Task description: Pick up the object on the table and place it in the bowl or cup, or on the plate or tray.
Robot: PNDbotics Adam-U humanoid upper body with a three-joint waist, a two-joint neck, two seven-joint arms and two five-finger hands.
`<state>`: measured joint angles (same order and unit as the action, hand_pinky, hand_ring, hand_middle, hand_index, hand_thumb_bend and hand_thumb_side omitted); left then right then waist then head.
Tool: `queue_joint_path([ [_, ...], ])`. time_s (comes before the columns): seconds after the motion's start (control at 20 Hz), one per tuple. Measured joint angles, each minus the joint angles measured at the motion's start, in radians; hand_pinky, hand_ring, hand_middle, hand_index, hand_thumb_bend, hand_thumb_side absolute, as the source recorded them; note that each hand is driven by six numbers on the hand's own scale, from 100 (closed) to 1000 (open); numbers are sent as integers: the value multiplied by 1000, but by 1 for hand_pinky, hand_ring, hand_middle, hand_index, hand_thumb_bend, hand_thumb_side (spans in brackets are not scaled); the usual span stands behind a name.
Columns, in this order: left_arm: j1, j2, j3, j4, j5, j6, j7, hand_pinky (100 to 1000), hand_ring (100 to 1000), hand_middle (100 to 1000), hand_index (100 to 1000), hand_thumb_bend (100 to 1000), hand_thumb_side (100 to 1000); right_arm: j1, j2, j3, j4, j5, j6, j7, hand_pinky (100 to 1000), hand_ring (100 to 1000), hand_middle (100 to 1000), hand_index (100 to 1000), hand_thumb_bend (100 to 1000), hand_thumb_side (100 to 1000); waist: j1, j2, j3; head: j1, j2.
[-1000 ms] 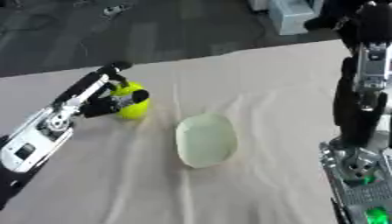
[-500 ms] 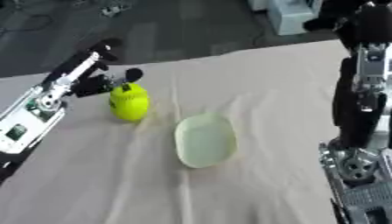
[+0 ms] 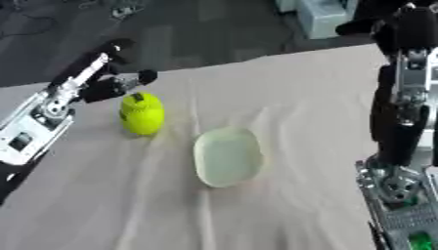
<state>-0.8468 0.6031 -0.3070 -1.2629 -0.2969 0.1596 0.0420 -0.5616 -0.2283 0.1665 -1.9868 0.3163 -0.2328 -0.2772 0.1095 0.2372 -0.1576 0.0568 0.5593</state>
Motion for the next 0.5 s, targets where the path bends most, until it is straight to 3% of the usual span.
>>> queue_joint_path([
  [0.5,-26,-34,25,122,-11,-24,50,743,847,1000,986,739,912,-9,8,0,0,0,-3,3,571,836,898,936,100,1000,0,17,-34,15,-33],
])
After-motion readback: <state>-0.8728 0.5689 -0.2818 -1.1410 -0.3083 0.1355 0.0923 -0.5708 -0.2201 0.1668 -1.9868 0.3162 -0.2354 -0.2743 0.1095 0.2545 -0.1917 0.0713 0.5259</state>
